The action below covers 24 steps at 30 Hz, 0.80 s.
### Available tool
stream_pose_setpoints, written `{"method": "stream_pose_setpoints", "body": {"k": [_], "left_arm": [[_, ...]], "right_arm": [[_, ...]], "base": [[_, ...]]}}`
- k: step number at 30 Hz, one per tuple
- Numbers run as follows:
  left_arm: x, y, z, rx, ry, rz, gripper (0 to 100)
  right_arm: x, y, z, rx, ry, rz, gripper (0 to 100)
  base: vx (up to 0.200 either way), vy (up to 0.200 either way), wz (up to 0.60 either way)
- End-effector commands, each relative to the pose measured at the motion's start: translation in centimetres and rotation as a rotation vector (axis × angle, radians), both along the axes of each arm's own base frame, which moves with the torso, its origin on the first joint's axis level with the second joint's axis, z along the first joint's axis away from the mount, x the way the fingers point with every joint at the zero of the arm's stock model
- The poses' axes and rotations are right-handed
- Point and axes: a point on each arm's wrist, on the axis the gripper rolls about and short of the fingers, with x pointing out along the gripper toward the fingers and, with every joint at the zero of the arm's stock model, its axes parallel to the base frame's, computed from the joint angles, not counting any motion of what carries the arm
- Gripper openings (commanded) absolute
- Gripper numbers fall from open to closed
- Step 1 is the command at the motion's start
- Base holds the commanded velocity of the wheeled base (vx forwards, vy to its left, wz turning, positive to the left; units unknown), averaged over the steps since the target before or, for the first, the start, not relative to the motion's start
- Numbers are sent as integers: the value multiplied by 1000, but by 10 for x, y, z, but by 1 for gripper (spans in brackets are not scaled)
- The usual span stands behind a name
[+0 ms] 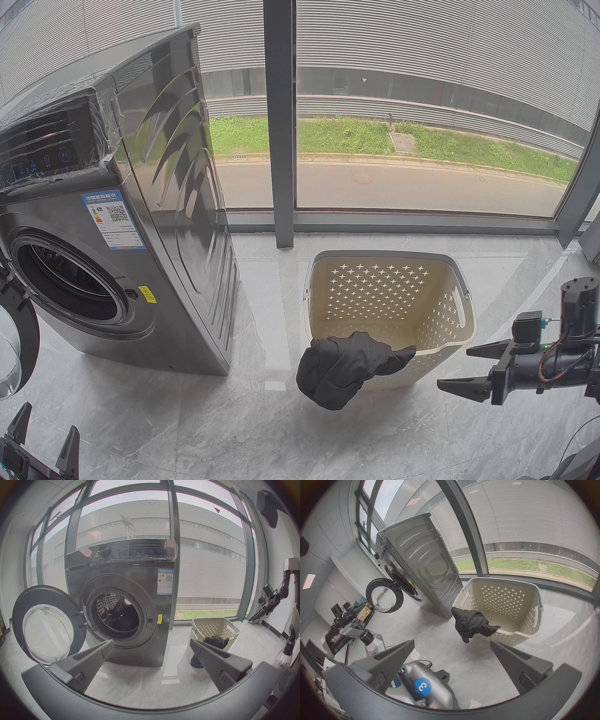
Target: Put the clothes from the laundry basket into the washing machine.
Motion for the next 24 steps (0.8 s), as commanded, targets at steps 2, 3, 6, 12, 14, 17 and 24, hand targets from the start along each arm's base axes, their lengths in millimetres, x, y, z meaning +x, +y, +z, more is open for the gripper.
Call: {"method": "stream_pose_setpoints", "body": {"k": [2, 3, 6, 12, 14, 17, 24], "left_arm": [[0, 0, -5, -13, 6, 0, 100], [0, 0, -5, -11, 6, -2, 100], [0, 0, -5, -6, 6, -2, 100], [0, 0, -5, -6, 6, -2, 100], [0, 0, -5, -6, 6, -2, 100], [0, 0, -5, -6, 6, -2, 100], [0, 0, -5, -6, 6, -2, 100]], "right_arm": [[39, 27, -31, -66, 80, 8, 100], [43, 29, -34, -71, 86, 7, 100], [54, 34, -37, -77, 92, 0, 100], [73, 41, -47, -106, 109, -26, 100], [75, 44, -51, -111, 119, -23, 100], [83, 49, -61, -115, 137, -19, 100], [109, 63, -97, -116, 119, -10, 100]], "base": [[0, 0, 0], [0, 0, 0], [0, 0, 0], [0, 0, 0], [0, 0, 0], [0, 0, 0], [0, 0, 0]]}}
